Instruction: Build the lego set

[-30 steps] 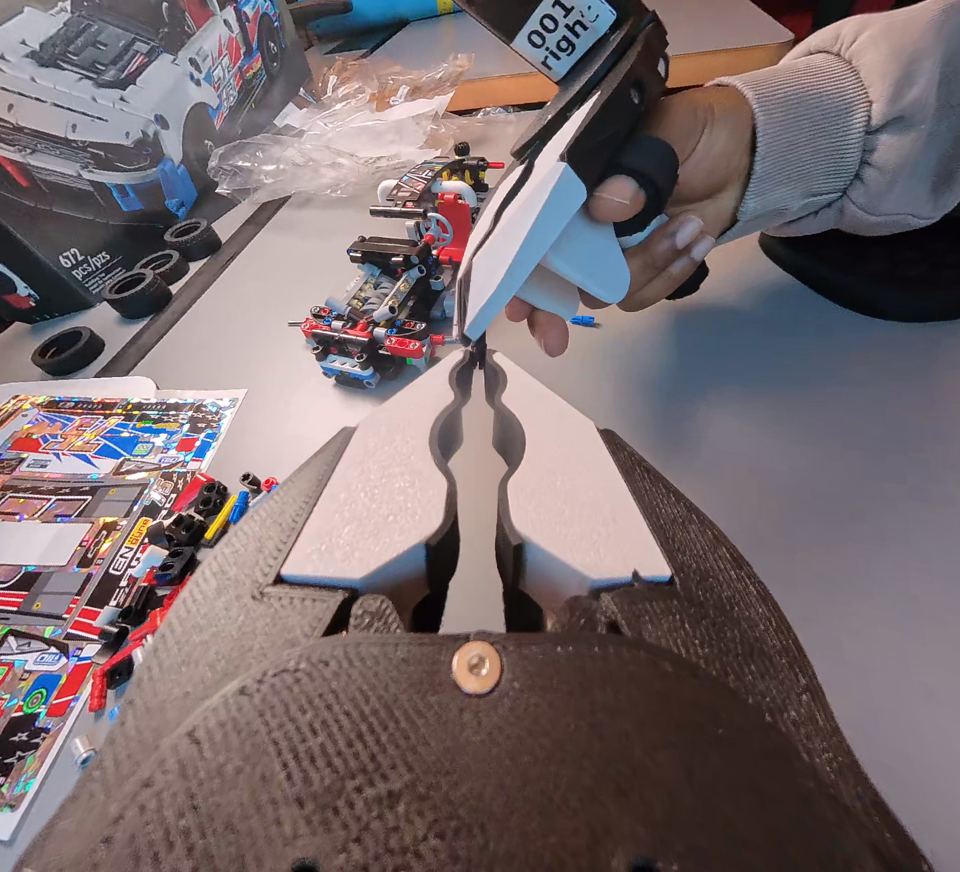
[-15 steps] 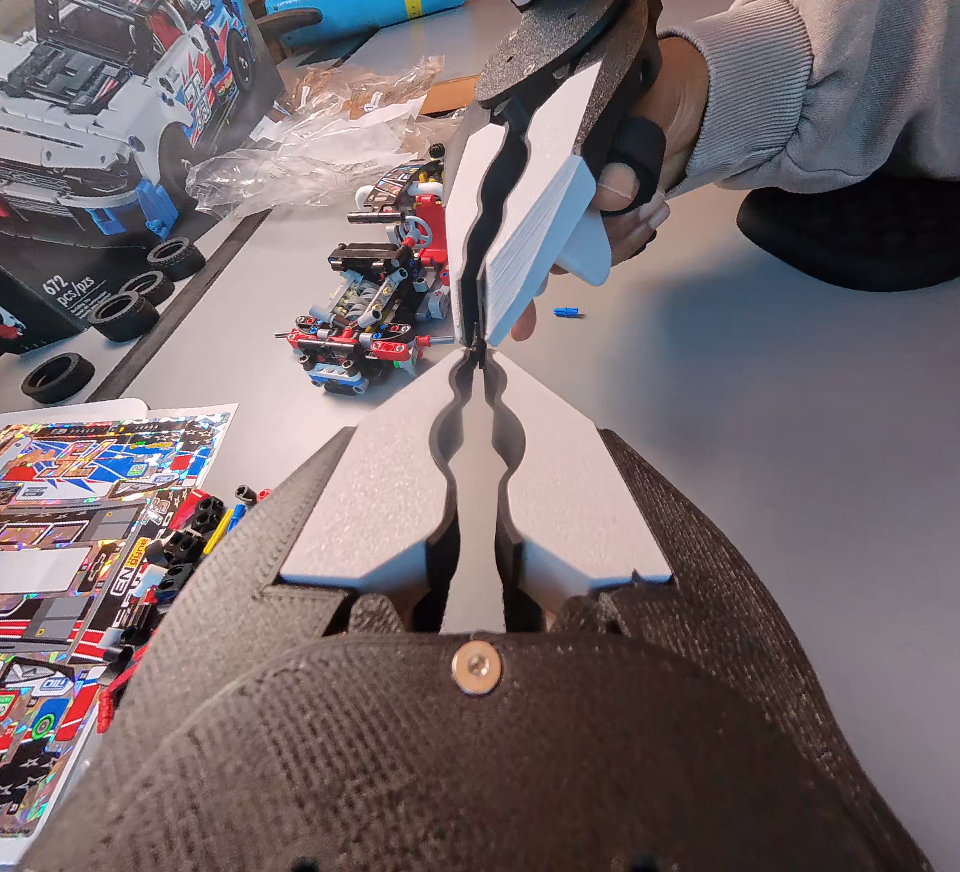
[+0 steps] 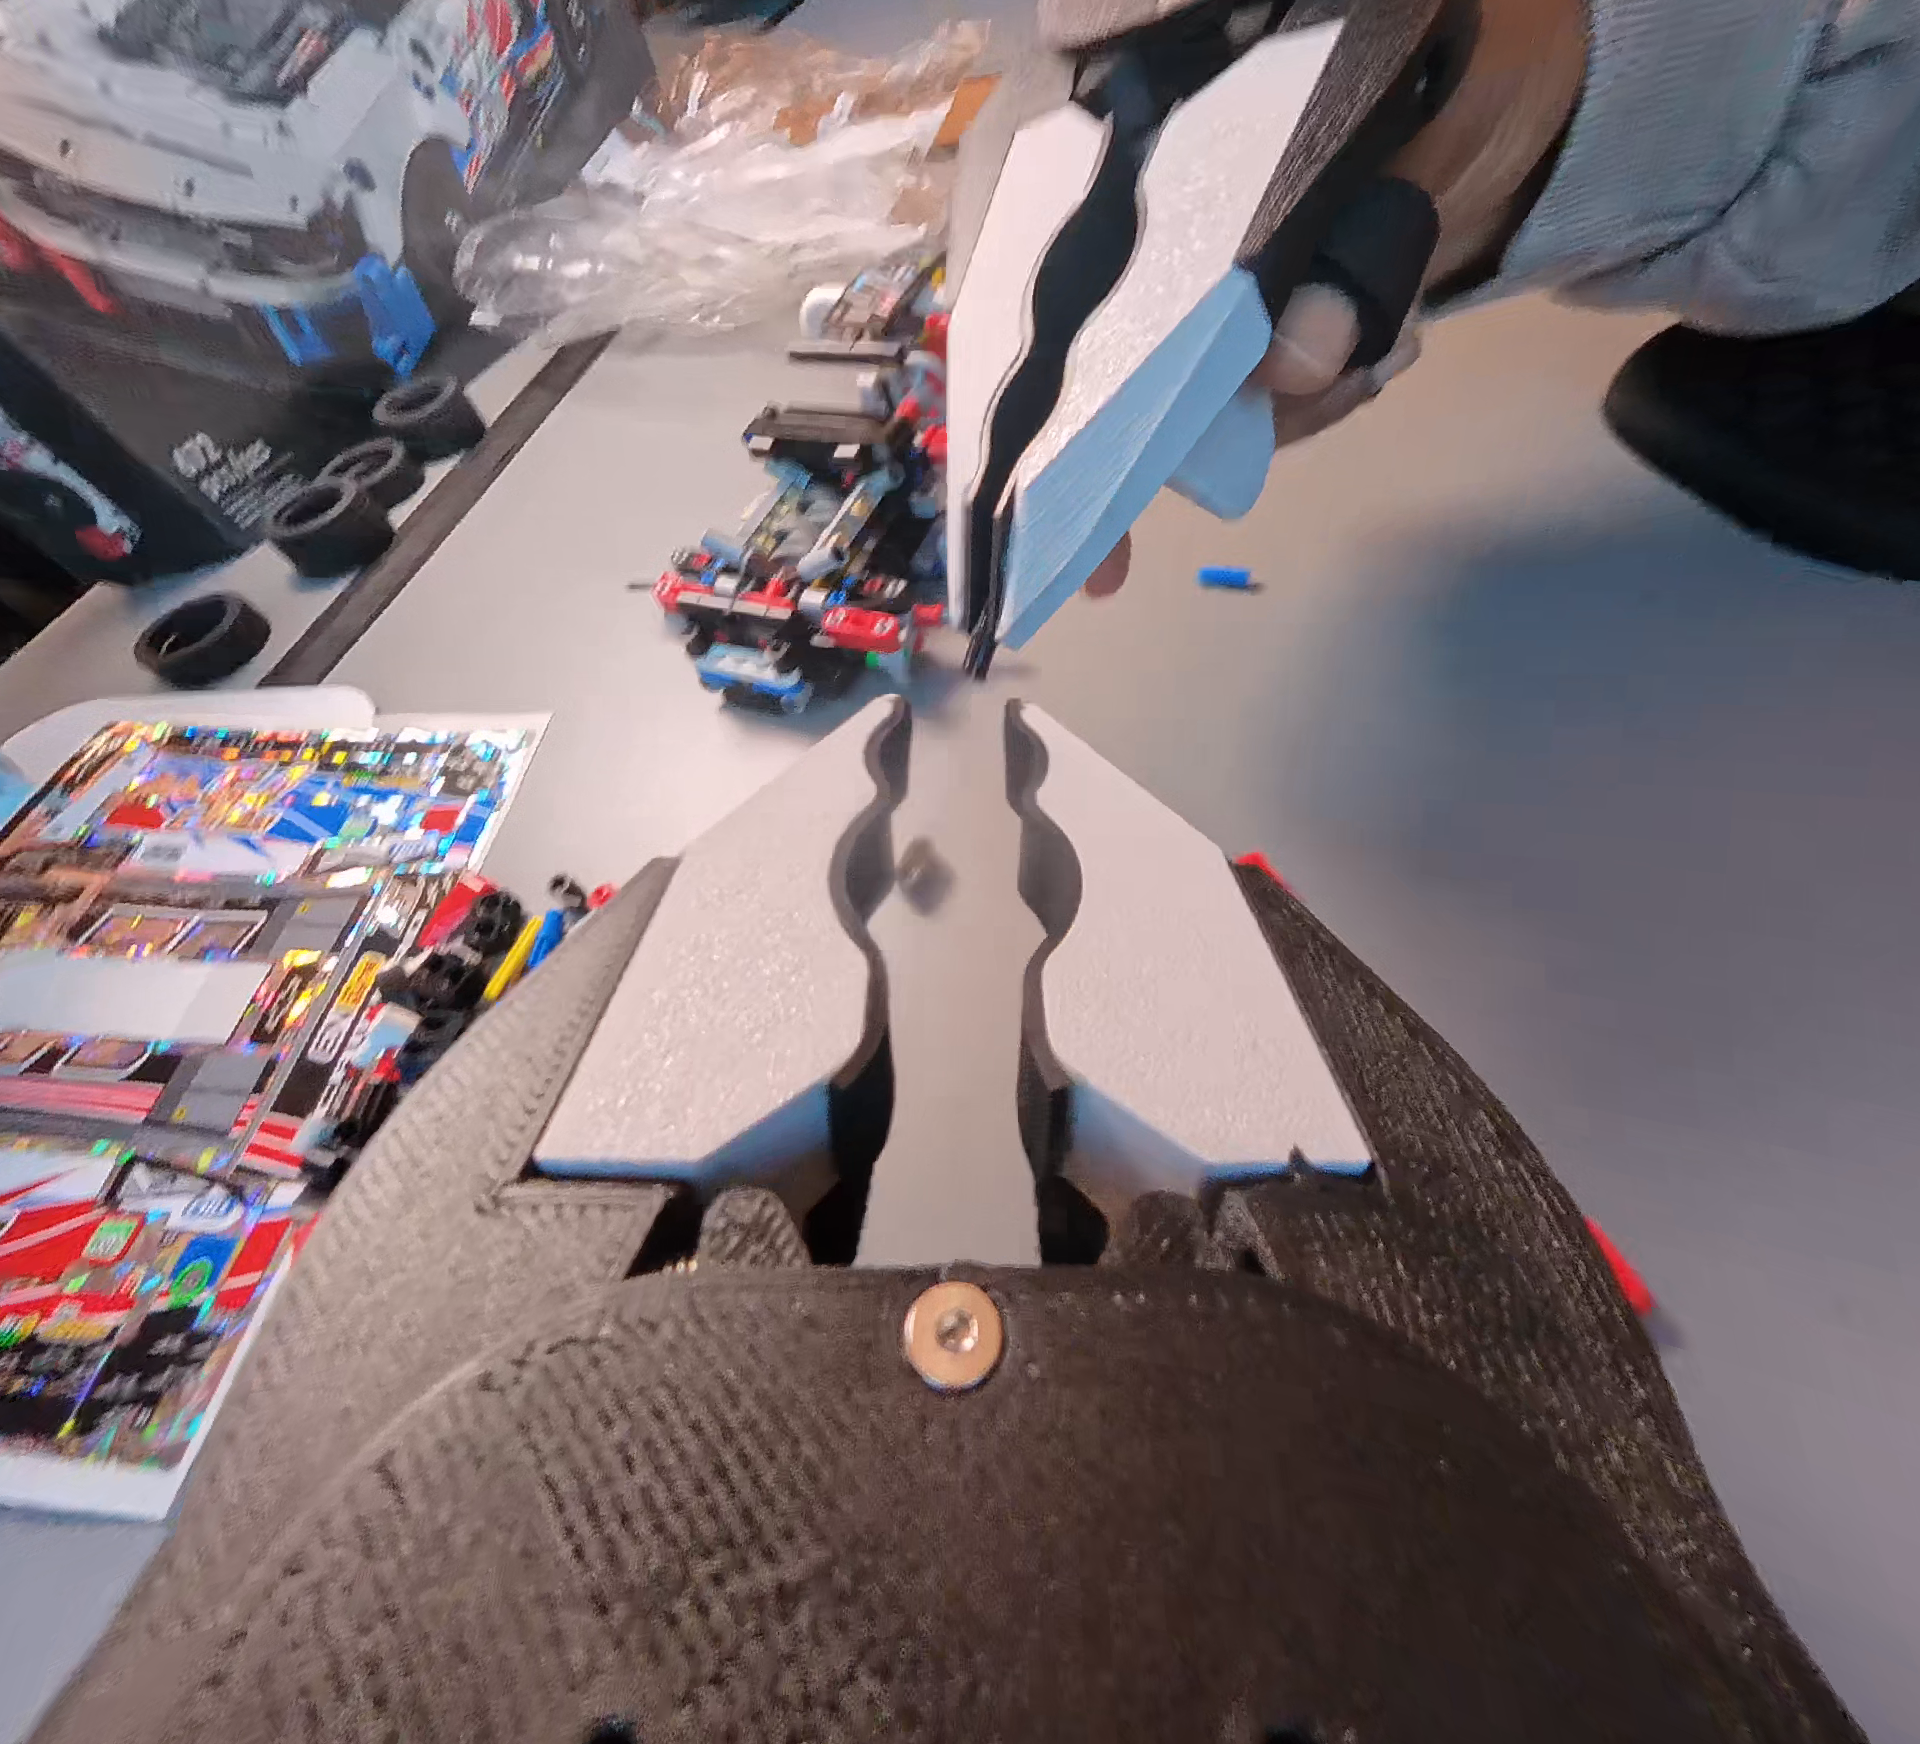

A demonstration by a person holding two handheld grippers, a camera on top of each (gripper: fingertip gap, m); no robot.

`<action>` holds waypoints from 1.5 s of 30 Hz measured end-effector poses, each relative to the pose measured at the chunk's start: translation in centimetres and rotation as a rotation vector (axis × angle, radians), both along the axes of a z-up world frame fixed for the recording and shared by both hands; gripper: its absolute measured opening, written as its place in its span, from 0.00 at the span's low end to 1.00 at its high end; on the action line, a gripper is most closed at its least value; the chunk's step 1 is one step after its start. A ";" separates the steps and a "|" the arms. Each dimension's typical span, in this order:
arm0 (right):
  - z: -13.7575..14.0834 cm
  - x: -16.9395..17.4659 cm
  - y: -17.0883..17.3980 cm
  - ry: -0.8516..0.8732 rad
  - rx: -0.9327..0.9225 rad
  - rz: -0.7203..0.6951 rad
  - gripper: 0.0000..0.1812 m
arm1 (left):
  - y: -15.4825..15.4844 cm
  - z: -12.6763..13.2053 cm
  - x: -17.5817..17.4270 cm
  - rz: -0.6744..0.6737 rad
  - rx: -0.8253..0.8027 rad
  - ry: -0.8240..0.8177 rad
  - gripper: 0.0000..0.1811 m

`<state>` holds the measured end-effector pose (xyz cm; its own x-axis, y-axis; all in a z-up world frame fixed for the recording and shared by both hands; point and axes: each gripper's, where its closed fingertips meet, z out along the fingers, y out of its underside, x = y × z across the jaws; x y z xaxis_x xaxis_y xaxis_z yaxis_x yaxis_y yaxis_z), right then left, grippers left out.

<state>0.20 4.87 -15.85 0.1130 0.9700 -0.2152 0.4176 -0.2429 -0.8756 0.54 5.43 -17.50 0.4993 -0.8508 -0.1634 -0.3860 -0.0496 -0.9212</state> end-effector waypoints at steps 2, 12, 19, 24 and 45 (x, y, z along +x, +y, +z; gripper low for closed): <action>-0.9 0.1 1.0 -0.084 0.018 -0.022 0.01 | 0.7 -2.0 -1.4 0.040 -0.073 0.073 0.14; -6.5 -0.7 2.6 -0.458 0.025 -0.012 0.01 | 1.7 -6.1 -1.7 0.044 -0.227 0.220 0.13; -7.1 -0.6 2.7 -0.523 0.010 -0.001 0.01 | 2.1 -6.4 -1.2 0.016 -0.238 0.238 0.09; -7.2 -0.5 2.8 -0.543 0.000 -0.015 0.01 | 2.1 -6.5 -0.6 -0.013 -0.225 0.253 0.04; -7.4 -0.7 3.0 -0.936 -0.045 -0.008 0.01 | 2.1 -6.5 -0.7 0.021 -0.138 0.297 0.03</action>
<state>-0.48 7.86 -23.26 0.2654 0.9616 -0.0703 0.9460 -0.2738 -0.1735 -0.17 7.56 -23.97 0.4646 -0.8652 -0.1885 -0.6342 -0.1766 -0.7528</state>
